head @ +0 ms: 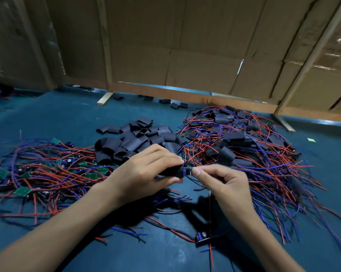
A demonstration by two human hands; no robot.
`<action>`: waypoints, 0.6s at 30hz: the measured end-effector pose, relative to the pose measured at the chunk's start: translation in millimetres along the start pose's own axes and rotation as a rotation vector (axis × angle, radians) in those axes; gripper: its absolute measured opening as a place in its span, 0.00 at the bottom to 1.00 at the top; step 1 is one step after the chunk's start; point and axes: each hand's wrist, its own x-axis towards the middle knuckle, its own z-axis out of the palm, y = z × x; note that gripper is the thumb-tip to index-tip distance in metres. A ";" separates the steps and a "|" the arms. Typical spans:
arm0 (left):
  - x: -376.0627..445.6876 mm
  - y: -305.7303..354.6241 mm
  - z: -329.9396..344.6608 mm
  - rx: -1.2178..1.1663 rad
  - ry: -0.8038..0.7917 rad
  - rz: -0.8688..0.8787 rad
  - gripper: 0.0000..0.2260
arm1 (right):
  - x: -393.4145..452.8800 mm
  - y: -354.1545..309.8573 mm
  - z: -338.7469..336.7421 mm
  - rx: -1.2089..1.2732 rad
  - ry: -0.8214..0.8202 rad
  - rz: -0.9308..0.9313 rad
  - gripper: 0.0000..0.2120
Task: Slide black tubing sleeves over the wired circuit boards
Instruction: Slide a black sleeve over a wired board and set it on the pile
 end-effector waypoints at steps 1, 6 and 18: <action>0.4 0.7 0.4 -0.004 0.004 -0.003 0.17 | 0.4 1.0 -0.6 0.021 0.013 0.010 0.06; 1.1 2.2 1.7 0.003 0.028 -0.004 0.18 | -0.4 7.7 3.1 0.116 0.059 0.067 0.07; 4.9 13.2 9.8 -0.034 0.010 0.021 0.15 | -11.3 8.4 7.2 -0.090 0.040 -0.068 0.05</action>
